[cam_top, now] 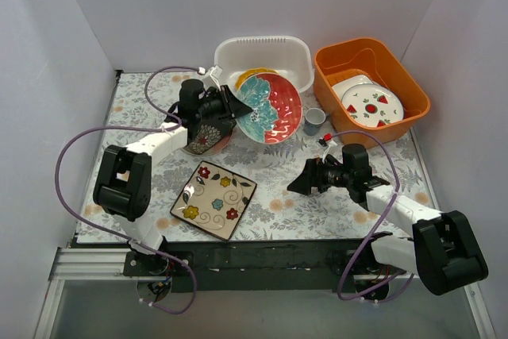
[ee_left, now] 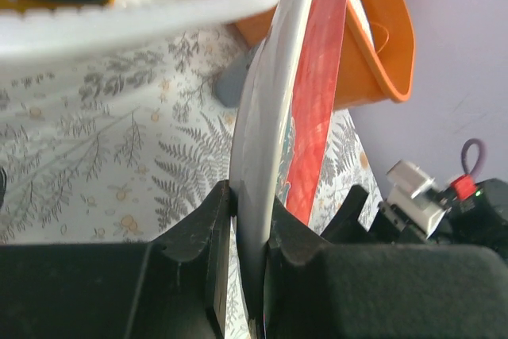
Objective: Place the plates into the plastic bin on the countertop
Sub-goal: Place the plate in the plastic bin.
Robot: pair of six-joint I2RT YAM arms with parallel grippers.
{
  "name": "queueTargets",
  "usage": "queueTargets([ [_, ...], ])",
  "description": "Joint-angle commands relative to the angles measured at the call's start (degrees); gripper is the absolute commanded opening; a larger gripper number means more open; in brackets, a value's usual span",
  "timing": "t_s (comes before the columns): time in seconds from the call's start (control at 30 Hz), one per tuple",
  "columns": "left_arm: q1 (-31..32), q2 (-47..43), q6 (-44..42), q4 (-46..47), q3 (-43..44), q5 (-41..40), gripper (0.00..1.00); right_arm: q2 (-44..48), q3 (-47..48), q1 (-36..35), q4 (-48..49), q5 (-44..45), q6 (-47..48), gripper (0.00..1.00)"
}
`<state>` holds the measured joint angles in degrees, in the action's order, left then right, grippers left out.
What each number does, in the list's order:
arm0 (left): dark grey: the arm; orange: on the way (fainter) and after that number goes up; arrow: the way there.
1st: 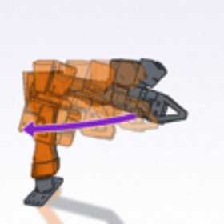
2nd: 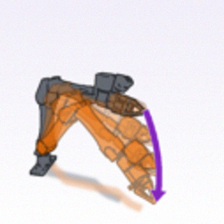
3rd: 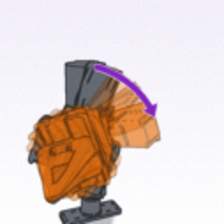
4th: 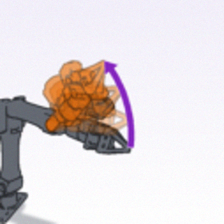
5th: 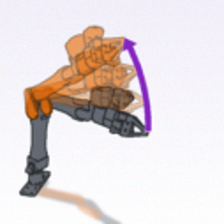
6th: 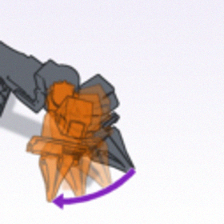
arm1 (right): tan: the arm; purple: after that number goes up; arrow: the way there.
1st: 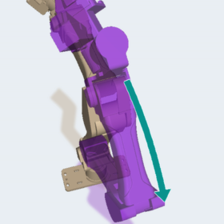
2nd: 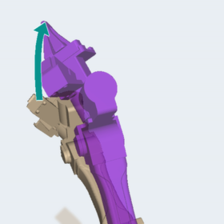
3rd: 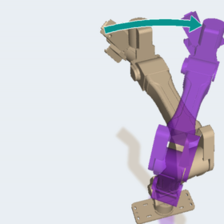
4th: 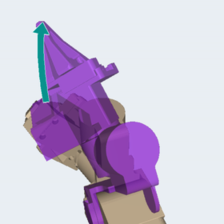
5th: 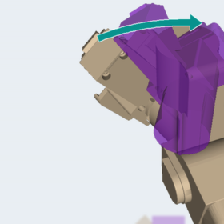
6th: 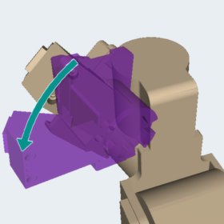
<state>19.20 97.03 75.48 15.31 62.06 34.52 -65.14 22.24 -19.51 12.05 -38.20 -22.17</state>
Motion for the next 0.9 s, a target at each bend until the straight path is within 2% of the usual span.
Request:
queueTargets([
  [0.0,-0.30,0.08,-0.07,5.26,10.44,1.07,0.00,-1.30,-1.23,0.26,5.70,-2.94,0.47,0.98],
  [0.3,-0.39,8.95,-2.10,2.71,21.95,0.46,0.00,2.56,-3.78,0.35,4.04,-1.62,0.38,0.98],
  [0.7,-1.36,20.29,8.18,16.58,32.06,5.11,0.00,10.99,-5.98,0.43,-3.17,4.18,0.64,0.98],
  [0.87,-1.97,23.20,11.88,19.14,35.57,5.21,0.00,13.20,-6.42,0.44,-4.85,6.73,0.73,0.98],
])
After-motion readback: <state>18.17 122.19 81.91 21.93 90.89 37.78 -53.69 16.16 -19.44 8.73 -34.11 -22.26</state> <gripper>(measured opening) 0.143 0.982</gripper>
